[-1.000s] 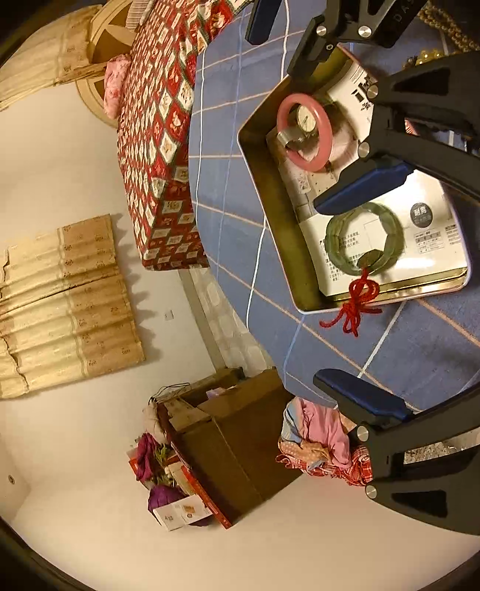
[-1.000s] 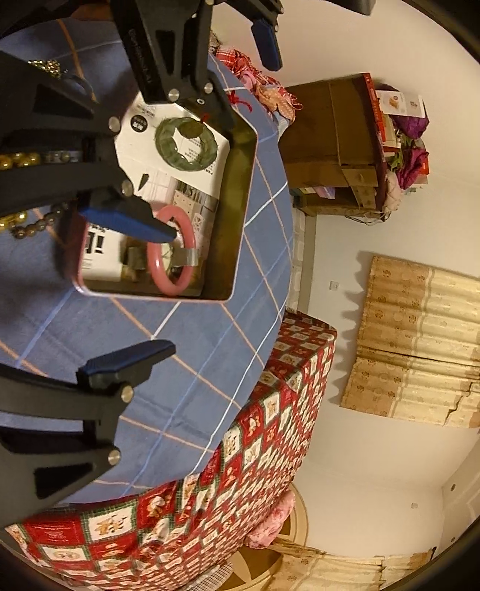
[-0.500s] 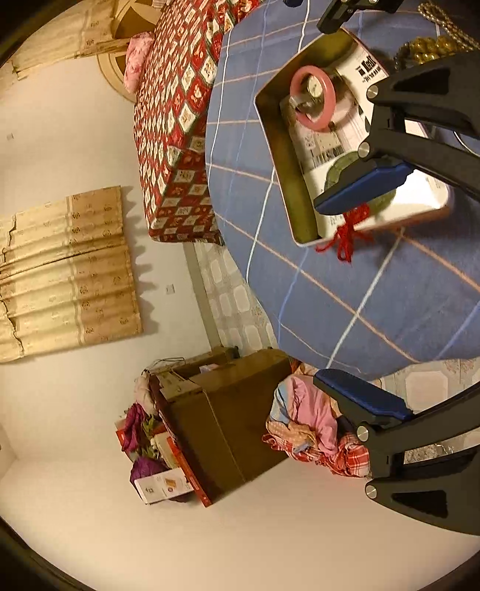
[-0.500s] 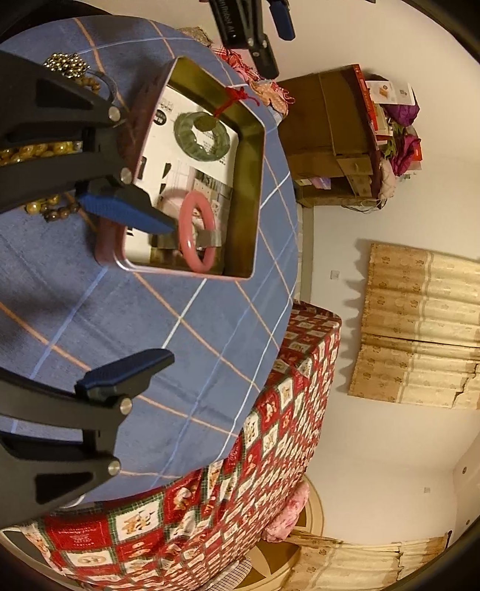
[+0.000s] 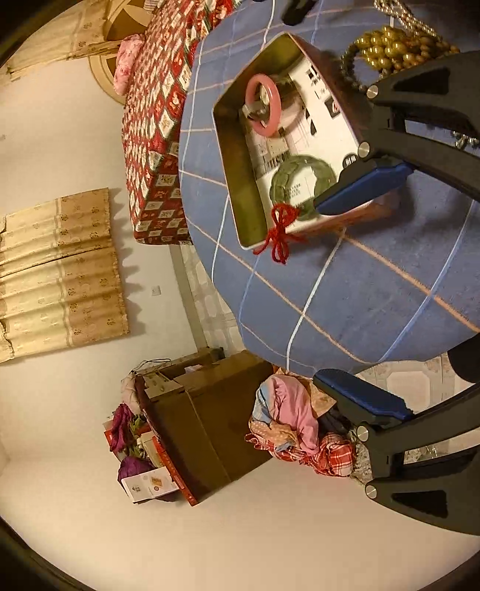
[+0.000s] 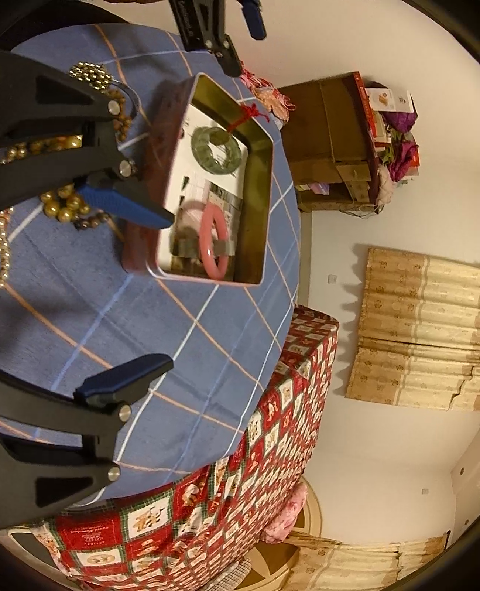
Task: Organize jewelry
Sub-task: 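Move both open tools back toward the bead strands beside the tin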
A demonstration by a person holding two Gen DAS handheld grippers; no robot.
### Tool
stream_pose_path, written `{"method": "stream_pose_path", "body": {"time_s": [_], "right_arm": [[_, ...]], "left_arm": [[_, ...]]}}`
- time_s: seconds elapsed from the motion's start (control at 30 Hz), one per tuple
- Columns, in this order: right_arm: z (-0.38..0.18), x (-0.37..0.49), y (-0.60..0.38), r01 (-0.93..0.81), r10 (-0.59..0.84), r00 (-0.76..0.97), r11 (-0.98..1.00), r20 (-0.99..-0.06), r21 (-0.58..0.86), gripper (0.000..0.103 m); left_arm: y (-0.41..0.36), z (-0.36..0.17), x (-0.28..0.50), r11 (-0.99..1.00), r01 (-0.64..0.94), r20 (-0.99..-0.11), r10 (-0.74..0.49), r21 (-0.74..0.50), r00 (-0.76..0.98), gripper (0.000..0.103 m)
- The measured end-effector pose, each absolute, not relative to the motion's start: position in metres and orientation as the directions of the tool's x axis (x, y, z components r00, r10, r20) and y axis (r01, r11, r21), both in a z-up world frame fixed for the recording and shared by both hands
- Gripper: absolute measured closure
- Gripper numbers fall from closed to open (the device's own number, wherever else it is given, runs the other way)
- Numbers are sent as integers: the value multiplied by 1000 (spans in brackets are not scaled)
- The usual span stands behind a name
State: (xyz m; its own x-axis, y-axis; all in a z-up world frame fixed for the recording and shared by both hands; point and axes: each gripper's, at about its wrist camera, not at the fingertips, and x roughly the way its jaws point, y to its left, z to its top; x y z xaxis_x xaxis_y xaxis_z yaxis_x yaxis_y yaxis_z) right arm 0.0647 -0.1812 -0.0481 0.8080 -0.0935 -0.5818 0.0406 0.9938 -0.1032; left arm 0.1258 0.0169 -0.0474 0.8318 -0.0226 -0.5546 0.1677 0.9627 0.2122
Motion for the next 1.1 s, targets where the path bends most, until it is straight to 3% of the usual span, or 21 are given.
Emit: {"method": "stream_pose_path", "body": {"time_s": [0.47, 0.9, 0.93, 1.0, 1.07, 1.1], "right_arm": [[-59, 8, -207, 114, -138, 785, 990, -604, -78, 30], [-75, 1, -200, 101, -118, 775, 993, -621, -63, 30], [-77, 1, -200, 100, -114, 774, 993, -623, -59, 30], [-80, 3, -201, 99, -110, 770, 994, -629, -53, 30], [-80, 3, -201, 99, -110, 771, 994, -627, -52, 30], [-79, 3, -200, 100, -111, 773, 994, -624, -53, 30]], "left_arm": [[-9, -65, 43, 951, 261, -598, -115, 163, 793, 18], [-63, -77, 34, 908, 379, -627, -192, 178, 755, 18], [-65, -80, 36, 906, 386, -635, -196, 174, 748, 23], [-66, -88, 42, 901, 403, -663, -204, 160, 720, 42], [-65, -92, 45, 894, 435, -688, -249, 108, 682, 71], [-66, -92, 44, 890, 447, -690, -264, 96, 674, 78]]}}
